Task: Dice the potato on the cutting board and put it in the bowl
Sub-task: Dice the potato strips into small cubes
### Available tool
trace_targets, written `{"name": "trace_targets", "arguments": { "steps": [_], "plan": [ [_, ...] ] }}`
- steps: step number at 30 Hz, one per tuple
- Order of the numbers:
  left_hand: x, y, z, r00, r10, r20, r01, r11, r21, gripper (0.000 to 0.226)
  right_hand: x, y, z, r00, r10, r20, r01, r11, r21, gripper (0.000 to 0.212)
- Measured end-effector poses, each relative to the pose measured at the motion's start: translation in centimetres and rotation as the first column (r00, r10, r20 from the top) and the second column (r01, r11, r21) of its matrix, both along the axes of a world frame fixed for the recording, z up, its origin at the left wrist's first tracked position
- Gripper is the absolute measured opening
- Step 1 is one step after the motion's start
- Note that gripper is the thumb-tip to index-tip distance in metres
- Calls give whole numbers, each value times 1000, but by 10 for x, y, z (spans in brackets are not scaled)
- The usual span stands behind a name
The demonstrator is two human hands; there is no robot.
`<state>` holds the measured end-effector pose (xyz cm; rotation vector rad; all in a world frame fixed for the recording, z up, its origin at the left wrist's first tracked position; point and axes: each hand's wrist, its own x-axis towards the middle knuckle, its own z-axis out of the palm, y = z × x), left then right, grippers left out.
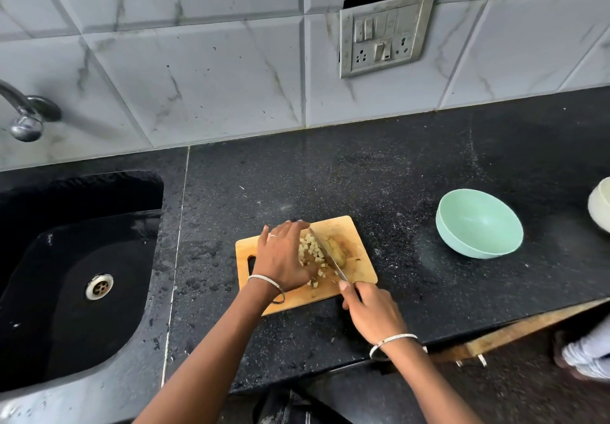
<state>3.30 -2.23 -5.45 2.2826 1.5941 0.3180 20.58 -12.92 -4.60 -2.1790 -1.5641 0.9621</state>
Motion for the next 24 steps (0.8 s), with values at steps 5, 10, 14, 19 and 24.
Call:
{"name": "trace_targets", "arguments": {
  "steps": [5, 10, 14, 19, 24],
  "plan": [
    [23, 1, -10, 995, 15, -94, -15, 1000, -1, 80, -15, -3, -4, 993, -3, 122, -4, 998, 56, 43],
    [18, 0, -15, 999, 18, -38, -17, 999, 30, 72, -20, -6, -2, 982, -16, 187, 6, 998, 56, 40],
    [6, -3, -12, 981, 15, 191, -18, 1000, 14, 62, -28, 0, -2, 975, 6, 223, -13, 999, 30, 38],
    [-13, -12, -6, 893, 124, 434, -150, 988, 27, 46, -29, 5, -3, 972, 52, 230, -60, 998, 24, 36],
    [-32, -22, 6, 891, 238, 388, -218, 971, -95, 52, -37, -1, 0, 980, 128, 152, -132, 991, 17, 39]
  ]
}}
